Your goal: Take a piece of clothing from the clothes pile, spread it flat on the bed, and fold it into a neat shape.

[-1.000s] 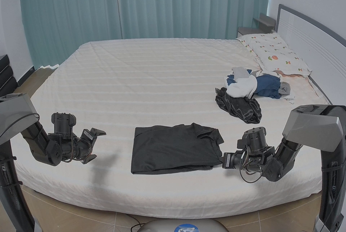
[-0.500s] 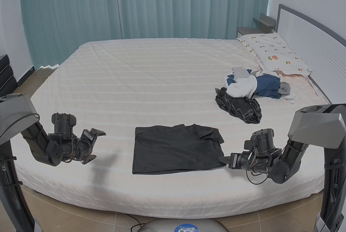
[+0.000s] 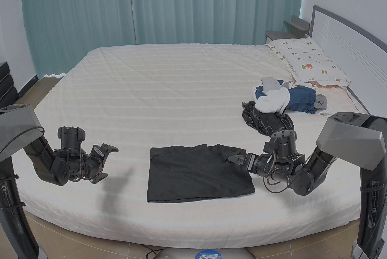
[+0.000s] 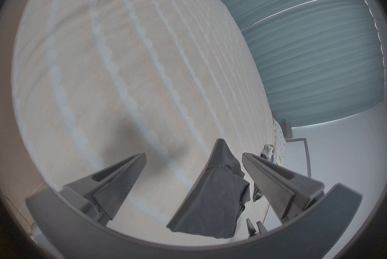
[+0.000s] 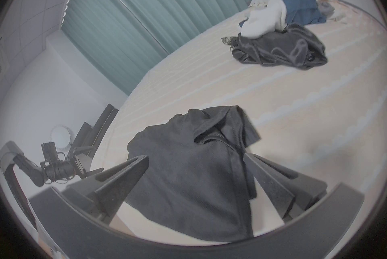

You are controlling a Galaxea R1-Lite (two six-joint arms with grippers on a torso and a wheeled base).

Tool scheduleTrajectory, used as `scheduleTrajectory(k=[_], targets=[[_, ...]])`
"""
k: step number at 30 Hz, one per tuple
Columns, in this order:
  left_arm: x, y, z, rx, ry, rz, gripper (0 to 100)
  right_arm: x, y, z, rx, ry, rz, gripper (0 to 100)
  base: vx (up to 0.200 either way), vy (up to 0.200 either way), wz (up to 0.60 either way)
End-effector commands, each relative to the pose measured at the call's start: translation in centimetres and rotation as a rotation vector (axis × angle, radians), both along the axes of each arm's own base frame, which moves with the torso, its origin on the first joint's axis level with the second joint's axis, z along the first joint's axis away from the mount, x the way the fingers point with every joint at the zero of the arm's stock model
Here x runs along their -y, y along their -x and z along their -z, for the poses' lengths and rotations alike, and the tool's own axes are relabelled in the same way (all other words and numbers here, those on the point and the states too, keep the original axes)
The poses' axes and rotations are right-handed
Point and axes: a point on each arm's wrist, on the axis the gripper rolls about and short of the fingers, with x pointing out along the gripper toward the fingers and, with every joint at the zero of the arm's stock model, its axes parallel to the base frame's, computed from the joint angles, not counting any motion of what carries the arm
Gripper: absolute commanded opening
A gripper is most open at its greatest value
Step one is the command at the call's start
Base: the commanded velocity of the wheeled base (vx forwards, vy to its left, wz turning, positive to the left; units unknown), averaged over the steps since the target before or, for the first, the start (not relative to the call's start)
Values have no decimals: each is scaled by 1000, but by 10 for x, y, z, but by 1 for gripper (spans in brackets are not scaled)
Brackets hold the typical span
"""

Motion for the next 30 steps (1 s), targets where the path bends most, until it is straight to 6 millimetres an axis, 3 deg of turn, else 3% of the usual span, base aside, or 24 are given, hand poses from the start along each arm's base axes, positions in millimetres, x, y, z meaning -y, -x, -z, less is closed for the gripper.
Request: scheduleTrajectory(k=[1,7,20,26,30], targets=[[0,0,1,0,-2,3,100,-27,-7,6,-64,-35,-27,100,200,0,0],[0,0,1,-3,-3,2,100,-45,-13,22,-148,-36,-30,100,33,0,0],[1,0,1,-3,-4,4,100,-54,-29,15,-128,-49,-19,100,0,0,0],[1,1,2,-4,-4,4,100,-35,-58,-4,-63,-113,112,100,0,0,0],[1,1,2,-4,-6,6,100,-15,-64,10,-94,-94,169,100,0,0,0]])
